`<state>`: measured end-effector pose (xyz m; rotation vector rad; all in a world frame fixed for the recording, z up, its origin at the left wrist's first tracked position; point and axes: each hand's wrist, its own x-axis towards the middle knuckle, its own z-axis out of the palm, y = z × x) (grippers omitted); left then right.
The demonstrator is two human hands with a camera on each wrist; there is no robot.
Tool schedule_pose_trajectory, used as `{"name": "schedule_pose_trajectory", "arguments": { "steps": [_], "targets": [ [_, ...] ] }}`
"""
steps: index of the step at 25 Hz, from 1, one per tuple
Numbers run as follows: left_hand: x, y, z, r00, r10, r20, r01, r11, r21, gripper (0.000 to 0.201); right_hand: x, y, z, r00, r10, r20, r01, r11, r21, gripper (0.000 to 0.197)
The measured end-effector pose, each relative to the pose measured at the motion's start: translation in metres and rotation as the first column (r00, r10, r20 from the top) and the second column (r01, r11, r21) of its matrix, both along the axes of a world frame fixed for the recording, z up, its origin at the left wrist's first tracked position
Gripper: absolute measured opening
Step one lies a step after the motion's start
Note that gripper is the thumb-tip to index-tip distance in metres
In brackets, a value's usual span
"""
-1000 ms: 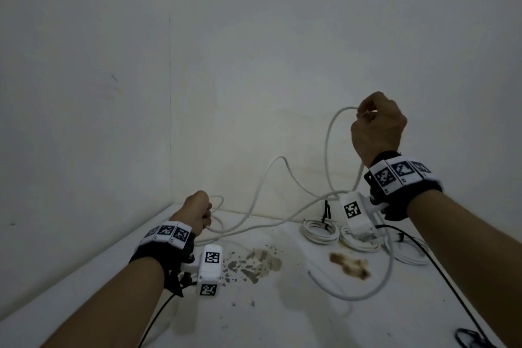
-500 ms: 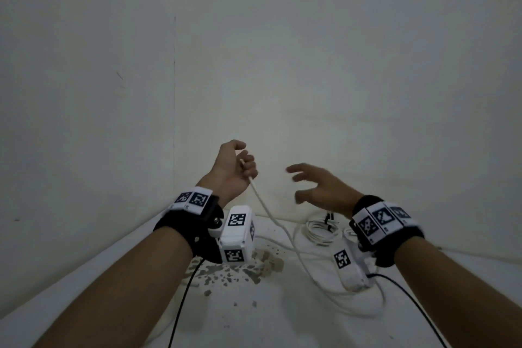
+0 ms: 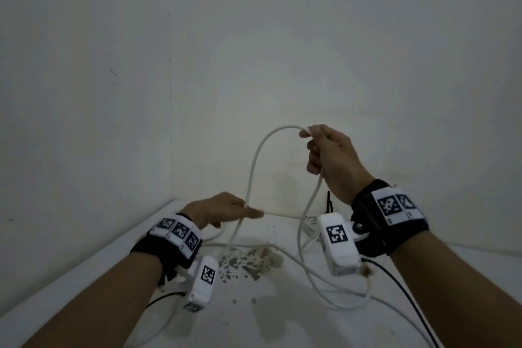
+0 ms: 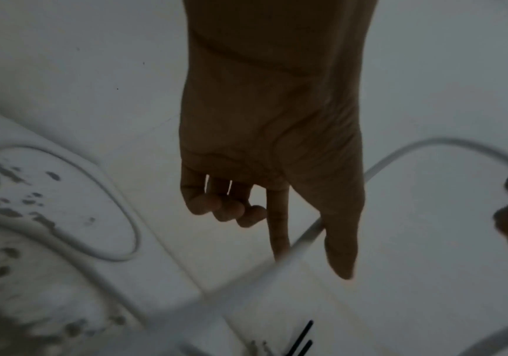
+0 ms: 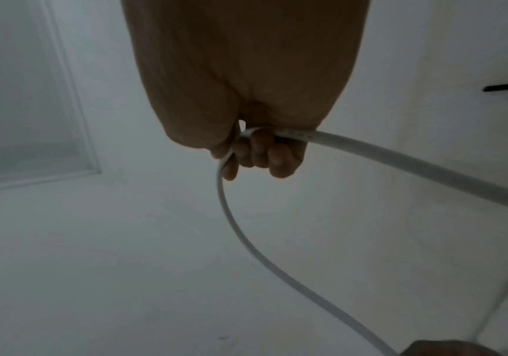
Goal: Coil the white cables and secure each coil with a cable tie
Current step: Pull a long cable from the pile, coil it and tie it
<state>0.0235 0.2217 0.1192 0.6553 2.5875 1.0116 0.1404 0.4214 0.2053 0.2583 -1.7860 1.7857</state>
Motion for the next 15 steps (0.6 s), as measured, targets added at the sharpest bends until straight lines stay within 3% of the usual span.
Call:
{"name": "schedule_pose_trajectory", "arguments": {
  "steps": [1, 3, 6, 7, 9, 12, 13, 15],
  "targets": [
    [-0.003, 0.001, -0.012, 0.999, -0.023, 0.032, 0.022, 0.999, 0.047, 0.045, -0.001, 0.001, 0.003, 1.000, -0.018, -0.021, 0.019, 1.000, 0.017, 0.026],
    [-0.004, 0.003, -0.027, 0.980, 0.007, 0.197, -0.071, 0.944, 0.322, 0.047, -0.003, 0.001, 0.005, 0.997, -0.063, -0.046, 0.067, 0.995, 0.075, 0.027],
    [-0.001, 0.009, -0.029, 0.896, -0.031, 0.444, -0.296, 0.702, 0.647, 0.041, -0.010, 0.004, -0.001, 0.990, -0.137, 0.013, 0.126, 0.940, 0.317, 0.025],
    [0.002, 0.012, -0.026, 0.896, -0.059, 0.440, -0.287, 0.680, 0.675, 0.039, -0.012, 0.005, -0.006, 0.988, -0.146, 0.040, 0.120, 0.916, 0.382, 0.024],
    [0.014, 0.024, -0.019, 0.936, -0.135, 0.327, -0.113, 0.762, 0.638, 0.029, -0.016, 0.003, -0.012, 0.986, -0.153, 0.062, 0.117, 0.912, 0.393, 0.029],
    [0.044, 0.054, -0.017, 0.934, -0.312, 0.172, 0.214, 0.878, 0.428, 0.049, -0.021, -0.016, -0.009, 0.996, 0.017, 0.085, -0.022, 0.998, 0.056, 0.031],
    [0.048, 0.065, -0.020, 0.944, -0.305, 0.127, 0.239, 0.895, 0.378, 0.045, -0.022, -0.021, -0.005, 0.993, 0.088, 0.074, -0.083, 0.994, -0.068, 0.031],
    [0.044, 0.080, -0.026, 0.987, -0.149, 0.055, 0.120, 0.928, 0.353, 0.034, -0.020, -0.018, 0.003, 0.985, 0.170, 0.024, -0.161, 0.964, -0.212, 0.030]
  ]
}}
